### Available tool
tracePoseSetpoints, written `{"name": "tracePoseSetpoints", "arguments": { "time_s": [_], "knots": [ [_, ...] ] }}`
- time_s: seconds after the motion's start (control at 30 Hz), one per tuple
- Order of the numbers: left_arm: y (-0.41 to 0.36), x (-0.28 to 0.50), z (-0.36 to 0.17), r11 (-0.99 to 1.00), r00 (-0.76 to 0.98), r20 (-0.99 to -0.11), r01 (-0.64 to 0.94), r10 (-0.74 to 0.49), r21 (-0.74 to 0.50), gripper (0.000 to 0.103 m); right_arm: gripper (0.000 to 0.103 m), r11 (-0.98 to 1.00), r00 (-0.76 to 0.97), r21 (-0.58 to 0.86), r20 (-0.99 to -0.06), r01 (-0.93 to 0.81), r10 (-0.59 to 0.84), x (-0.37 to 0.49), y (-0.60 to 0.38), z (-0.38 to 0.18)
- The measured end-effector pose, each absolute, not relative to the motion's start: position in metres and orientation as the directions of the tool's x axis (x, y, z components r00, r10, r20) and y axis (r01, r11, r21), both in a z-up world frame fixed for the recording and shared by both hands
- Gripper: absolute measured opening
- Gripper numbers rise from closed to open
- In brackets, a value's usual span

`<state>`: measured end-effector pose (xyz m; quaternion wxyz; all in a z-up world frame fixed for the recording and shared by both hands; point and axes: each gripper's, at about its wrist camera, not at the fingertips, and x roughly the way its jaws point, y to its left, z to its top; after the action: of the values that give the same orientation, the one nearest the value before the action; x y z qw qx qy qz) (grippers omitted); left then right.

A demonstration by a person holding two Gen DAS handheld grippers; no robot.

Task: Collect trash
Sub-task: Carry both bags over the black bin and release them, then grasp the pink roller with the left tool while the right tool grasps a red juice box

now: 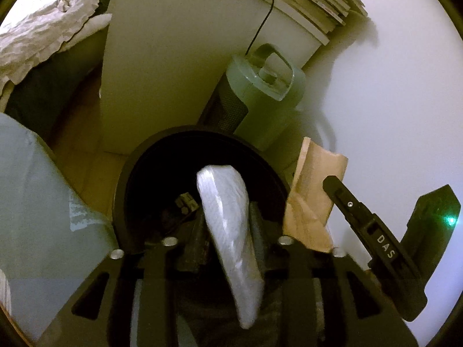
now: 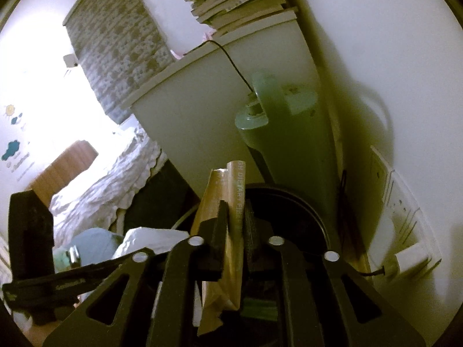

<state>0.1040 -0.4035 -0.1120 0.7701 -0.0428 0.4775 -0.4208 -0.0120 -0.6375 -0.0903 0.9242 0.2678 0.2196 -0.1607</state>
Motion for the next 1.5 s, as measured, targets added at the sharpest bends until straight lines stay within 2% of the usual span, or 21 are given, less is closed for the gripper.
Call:
{"name": "tracePoseSetpoints", "arguments": {
  "time_s": [0.03, 0.07, 0.1, 0.17, 0.4, 0.47, 0.57, 0.73, 0.8, 0.9, 1.07, 1.13, 1.17, 1.2, 1.33, 1.5],
  "knots": [
    [-0.402, 0.104, -0.111, 0.646, 0.195, -0.698, 0.601, -0.689, -0.470, 0.054, 0.019, 0.803, 0.852, 0.428, -0.491, 0.416, -0.180, -0.012, -0.638, -0.090],
    [-0.400, 0.105, -0.110, 0.650, 0.205, -0.694, 0.596, -0.690, -0.471, 0.068, 0.026, 0.801, 0.853, 0.430, -0.490, 0.416, -0.179, -0.012, -0.638, -0.090],
    [-0.398, 0.104, -0.108, 0.653, 0.219, -0.687, 0.594, -0.693, -0.470, 0.077, 0.039, 0.799, 0.854, 0.434, -0.489, 0.416, -0.179, -0.012, -0.638, -0.090],
    [-0.395, 0.103, -0.105, 0.653, 0.232, -0.679, 0.598, -0.696, -0.465, 0.078, 0.050, 0.792, 0.858, 0.443, -0.478, 0.419, -0.186, -0.014, -0.638, -0.090],
    [-0.379, 0.096, -0.089, 0.641, 0.235, -0.659, 0.597, -0.715, -0.483, 0.078, 0.050, 0.791, 0.862, 0.448, -0.470, 0.416, -0.187, -0.016, -0.634, -0.090],
    [-0.367, 0.091, -0.080, 0.637, 0.244, -0.643, 0.590, -0.726, -0.496, 0.078, 0.055, 0.796, 0.864, 0.444, -0.469, 0.411, -0.185, -0.016, -0.630, -0.090],
    [-0.340, 0.083, -0.066, 0.637, 0.265, -0.620, 0.576, -0.739, -0.513, 0.078, 0.055, 0.807, 0.865, 0.433, -0.468, 0.402, -0.180, -0.014, -0.624, -0.089],
    [-0.269, 0.068, -0.040, 0.651, 0.340, -0.570, 0.541, -0.748, -0.533, 0.078, 0.055, 0.841, 0.871, 0.397, -0.464, 0.368, -0.162, -0.010, -0.606, -0.084],
    [-0.233, 0.064, -0.033, 0.674, 0.388, -0.556, 0.511, -0.735, -0.533, 0.078, 0.064, 0.860, 0.875, 0.374, -0.460, 0.346, -0.152, -0.009, -0.595, -0.082],
    [-0.169, 0.058, -0.029, 0.731, 0.479, -0.552, 0.440, -0.682, -0.521, 0.078, 0.065, 0.899, 0.881, 0.319, -0.455, 0.299, -0.131, -0.008, -0.572, -0.078],
    [-0.068, 0.053, -0.049, 0.839, 0.579, -0.615, 0.278, -0.535, -0.468, 0.076, 0.065, 0.947, 0.873, 0.264, -0.486, 0.185, -0.036, -0.002, -0.522, -0.077],
    [-0.046, 0.056, -0.064, 0.879, 0.576, -0.669, 0.243, -0.471, -0.410, 0.067, 0.065, 0.952, 0.867, 0.282, -0.496, 0.117, 0.041, 0.000, -0.494, -0.071],
    [-0.041, 0.058, -0.071, 0.886, 0.562, -0.688, 0.237, -0.459, -0.397, 0.062, 0.066, 0.952, 0.866, 0.296, -0.494, 0.083, 0.078, 0.001, -0.481, -0.067],
    [-0.037, 0.060, -0.079, 0.891, 0.543, -0.707, 0.233, -0.452, -0.390, 0.061, 0.070, 0.950, 0.859, 0.312, -0.491, 0.017, 0.146, 0.003, -0.457, -0.058],
    [-0.030, 0.069, -0.099, 0.899, 0.499, -0.748, 0.242, -0.438, -0.365, 0.057, 0.074, 0.942, 0.811, 0.274, -0.496, -0.193, 0.310, 0.015, -0.373, -0.031],
    [-0.026, 0.079, -0.112, 0.903, 0.478, -0.767, 0.264, -0.429, -0.340, 0.050, 0.074, 0.916, 0.694, 0.212, -0.600, -0.341, 0.397, 0.046, -0.284, -0.024]
  ]
}}
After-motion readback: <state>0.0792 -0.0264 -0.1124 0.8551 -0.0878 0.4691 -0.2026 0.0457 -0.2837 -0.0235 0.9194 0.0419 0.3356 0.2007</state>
